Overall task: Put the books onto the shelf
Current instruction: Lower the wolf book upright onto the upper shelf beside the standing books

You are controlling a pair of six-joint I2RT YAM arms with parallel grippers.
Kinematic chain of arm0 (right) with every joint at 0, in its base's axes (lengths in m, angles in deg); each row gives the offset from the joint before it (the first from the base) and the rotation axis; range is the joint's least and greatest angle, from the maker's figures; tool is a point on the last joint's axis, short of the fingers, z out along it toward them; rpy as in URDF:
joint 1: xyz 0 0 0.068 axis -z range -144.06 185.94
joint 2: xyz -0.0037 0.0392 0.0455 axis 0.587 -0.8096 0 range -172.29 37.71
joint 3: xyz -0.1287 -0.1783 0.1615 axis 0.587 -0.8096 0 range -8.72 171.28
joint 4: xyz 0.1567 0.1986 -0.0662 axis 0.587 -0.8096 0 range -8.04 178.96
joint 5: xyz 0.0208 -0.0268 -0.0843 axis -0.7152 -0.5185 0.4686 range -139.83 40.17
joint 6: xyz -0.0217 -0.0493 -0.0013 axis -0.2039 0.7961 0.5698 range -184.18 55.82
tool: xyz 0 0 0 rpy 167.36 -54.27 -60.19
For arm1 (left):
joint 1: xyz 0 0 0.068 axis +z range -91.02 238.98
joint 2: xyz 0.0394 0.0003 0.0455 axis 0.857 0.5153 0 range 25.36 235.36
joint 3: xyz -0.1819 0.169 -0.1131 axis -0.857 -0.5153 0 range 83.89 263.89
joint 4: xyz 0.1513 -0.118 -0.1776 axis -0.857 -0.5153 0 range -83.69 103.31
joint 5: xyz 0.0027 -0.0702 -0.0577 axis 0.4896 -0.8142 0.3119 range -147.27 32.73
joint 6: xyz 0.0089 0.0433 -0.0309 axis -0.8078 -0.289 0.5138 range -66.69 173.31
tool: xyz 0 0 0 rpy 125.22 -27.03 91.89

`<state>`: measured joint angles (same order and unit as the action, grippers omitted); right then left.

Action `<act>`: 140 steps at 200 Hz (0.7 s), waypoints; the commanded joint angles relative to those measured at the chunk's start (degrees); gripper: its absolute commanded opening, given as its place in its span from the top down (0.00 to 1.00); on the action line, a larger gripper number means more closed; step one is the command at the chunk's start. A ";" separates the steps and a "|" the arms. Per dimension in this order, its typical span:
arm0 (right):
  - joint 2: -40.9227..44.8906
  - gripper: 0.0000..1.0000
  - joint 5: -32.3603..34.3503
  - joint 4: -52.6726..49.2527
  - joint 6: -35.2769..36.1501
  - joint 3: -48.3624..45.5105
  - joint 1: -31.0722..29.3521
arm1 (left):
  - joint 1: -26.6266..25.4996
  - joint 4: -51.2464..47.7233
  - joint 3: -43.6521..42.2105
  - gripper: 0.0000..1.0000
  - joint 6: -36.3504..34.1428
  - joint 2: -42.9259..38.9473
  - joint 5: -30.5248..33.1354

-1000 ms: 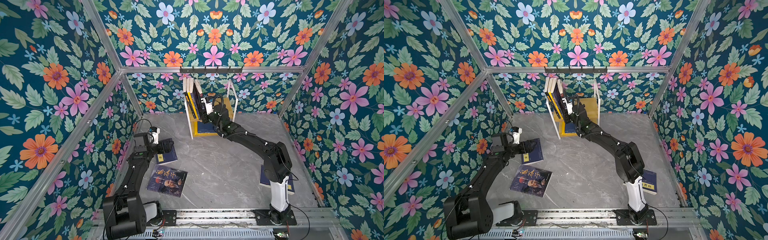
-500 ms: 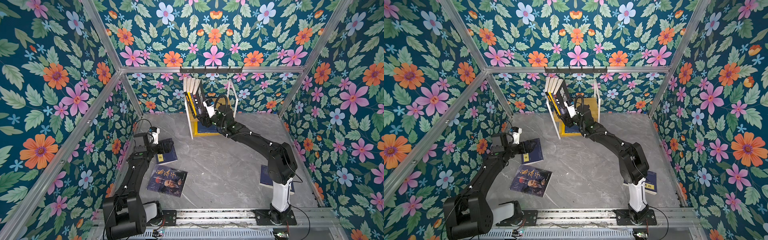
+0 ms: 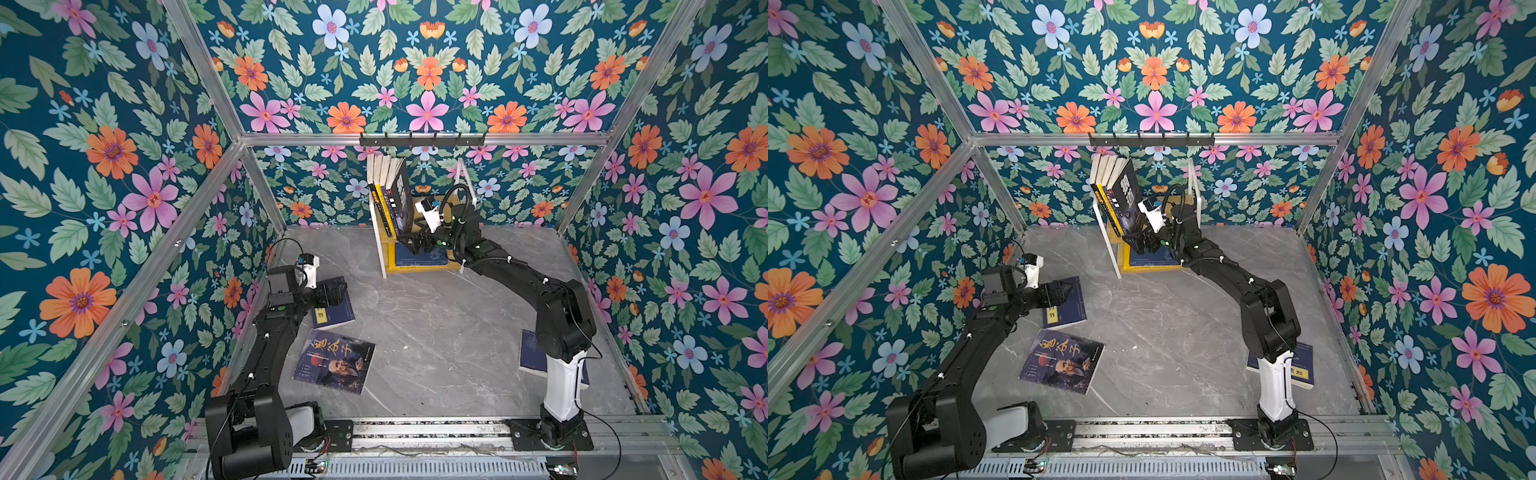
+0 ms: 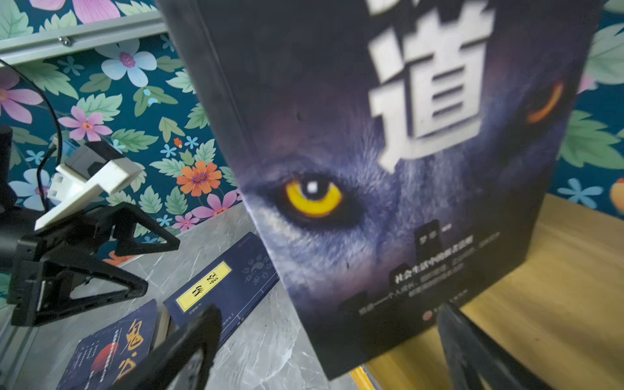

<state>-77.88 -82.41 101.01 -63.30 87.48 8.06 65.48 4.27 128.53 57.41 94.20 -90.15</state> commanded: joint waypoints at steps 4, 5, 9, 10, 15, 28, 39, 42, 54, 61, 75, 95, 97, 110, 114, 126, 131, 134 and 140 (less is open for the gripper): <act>-2.30 0.01 -5.12 2.67 1.41 2.49 0.28 | 0.12 -0.43 0.01 0.00 -1.02 -0.35 0.38; -2.46 0.01 -5.26 2.65 1.41 2.58 0.28 | 0.15 -0.44 0.01 0.00 -1.02 -0.41 0.37; -2.94 0.01 -5.59 2.60 1.45 3.13 0.28 | 0.17 -0.41 0.07 0.00 -1.02 -0.46 0.38; -3.09 0.01 -5.71 2.57 1.47 3.26 0.37 | 0.17 -0.43 0.04 0.00 -1.02 -0.46 0.41; -3.88 0.01 -5.81 2.47 1.45 3.87 0.39 | 0.12 -0.45 -0.05 0.00 -1.02 -0.43 0.39; -5.54 0.01 -7.10 2.13 1.05 5.67 0.63 | 0.17 -0.34 -0.04 0.00 -0.96 -0.45 0.44; -6.98 0.01 -8.23 1.30 0.77 7.39 0.73 | 0.18 -0.19 -0.15 0.00 -0.93 -0.60 0.42; -7.31 0.02 -8.47 1.03 0.66 7.85 0.77 | 0.18 -0.23 -0.17 0.00 -0.93 -0.63 0.38; -8.91 0.03 -9.70 0.15 0.50 9.69 0.96 | 0.18 -0.19 -0.16 0.00 -0.93 -0.66 0.41; -9.72 0.05 -10.11 -0.57 0.53 10.89 1.11 | 0.17 -0.23 -0.14 0.00 -0.93 -0.68 0.51; -11.01 0.08 -10.64 -1.09 0.43 12.78 1.29 | 0.18 -0.16 -0.20 0.00 -1.02 -0.78 0.68; -12.68 0.10 -10.95 -1.77 0.31 15.12 1.69 | 0.18 -0.09 -0.45 0.00 -1.11 -0.90 0.77; -12.78 0.10 -11.04 -1.77 0.34 15.21 1.69 | 0.18 -0.08 -0.50 0.00 -1.11 -0.94 0.75; -13.51 0.11 -11.02 -2.07 0.09 16.36 1.91 | 0.18 -0.10 -0.51 0.00 -1.12 -0.91 0.68; -13.72 0.11 -11.06 -2.17 0.10 16.61 1.91 | 0.18 -0.06 -0.50 0.00 -1.11 -0.90 0.65; -14.14 0.12 -11.13 -2.61 0.13 17.46 2.01 | 0.18 -0.03 -0.43 0.00 -1.02 -0.80 0.57; -14.42 0.12 -11.10 -3.01 0.28 17.95 2.02 | 0.18 -0.10 -0.43 0.00 -1.02 -0.76 0.62; -14.50 0.13 -11.05 -3.29 0.34 18.15 1.96 | 0.18 -0.10 -0.39 0.00 -1.02 -0.78 0.62; -14.63 0.13 -10.93 -3.69 0.55 18.53 1.96 | 0.18 -0.10 -0.43 0.00 -1.02 -0.68 0.70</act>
<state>-91.83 -91.63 98.89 -62.73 104.51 10.18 65.64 4.27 128.03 57.25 93.59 -89.60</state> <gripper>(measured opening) 0.876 0.997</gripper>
